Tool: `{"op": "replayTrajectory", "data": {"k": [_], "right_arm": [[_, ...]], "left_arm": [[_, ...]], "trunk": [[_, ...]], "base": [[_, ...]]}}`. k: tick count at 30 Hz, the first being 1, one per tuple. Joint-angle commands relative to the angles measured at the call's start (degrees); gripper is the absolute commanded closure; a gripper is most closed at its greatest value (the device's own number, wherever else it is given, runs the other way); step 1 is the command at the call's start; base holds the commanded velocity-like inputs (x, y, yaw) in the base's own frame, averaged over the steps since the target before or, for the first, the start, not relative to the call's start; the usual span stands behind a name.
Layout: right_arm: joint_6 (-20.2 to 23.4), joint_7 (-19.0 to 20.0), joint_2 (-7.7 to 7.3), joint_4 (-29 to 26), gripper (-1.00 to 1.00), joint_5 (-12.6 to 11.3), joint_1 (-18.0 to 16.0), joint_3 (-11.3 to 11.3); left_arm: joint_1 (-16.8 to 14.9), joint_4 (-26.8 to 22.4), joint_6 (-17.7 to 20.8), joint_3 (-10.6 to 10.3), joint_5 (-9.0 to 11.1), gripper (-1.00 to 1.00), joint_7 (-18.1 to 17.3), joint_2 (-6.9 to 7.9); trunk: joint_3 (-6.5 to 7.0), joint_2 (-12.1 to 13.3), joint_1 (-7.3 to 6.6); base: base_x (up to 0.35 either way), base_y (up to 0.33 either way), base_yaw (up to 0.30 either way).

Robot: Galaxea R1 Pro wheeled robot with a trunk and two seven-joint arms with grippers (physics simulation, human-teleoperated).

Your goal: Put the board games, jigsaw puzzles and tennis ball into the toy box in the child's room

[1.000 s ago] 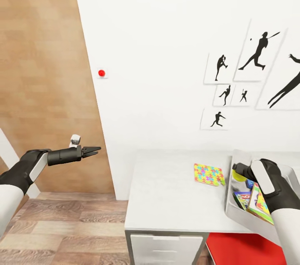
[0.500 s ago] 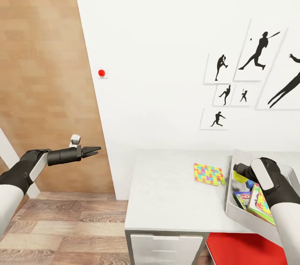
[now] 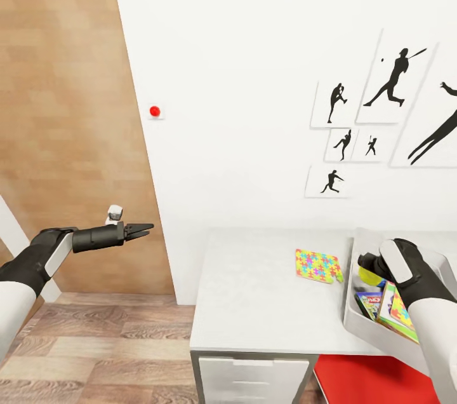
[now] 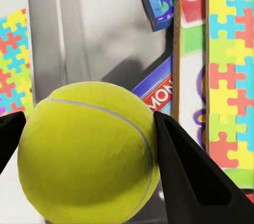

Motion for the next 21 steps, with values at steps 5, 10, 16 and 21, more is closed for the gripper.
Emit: {"op": "replayTrajectory", "data": {"k": [5,10,16,21], "right_arm": [[-1.14,-0.86,0.02,0.52,1.00,-0.86,-0.24,0.03],[-1.29,-0.87,0.00,0.58,1.00,-0.87,-0.27,0.03],[-1.30,-0.80,-0.41,0.66,-1.00,-0.87,-0.28,0.04],[-1.30,-0.80,-0.47,0.67,-1.00,-0.87,-0.30,0.04]], "left_arm": [[-0.07,0.00,0.49,-0.27,0.43,-1.00,-0.01,0.07],[-0.07,0.01,0.48,-0.27,0.41,-1.00,-0.01,0.09],[-0.07,-0.02,0.48,-0.27,0.41,-1.00,-0.01,0.07],[-0.07,0.01,0.49,-0.27,0.41,-1.00,-0.01,0.07]], "trunk": [[-0.14,-0.14,0.04],[-0.14,-0.14,0.04],[-0.14,-0.14,0.04],[-0.14,-0.14,0.04]], "base": [[0.000,0.000,0.000],[0.000,0.000,0.000],[0.000,0.000,0.000],[0.000,0.000,0.000]]}}
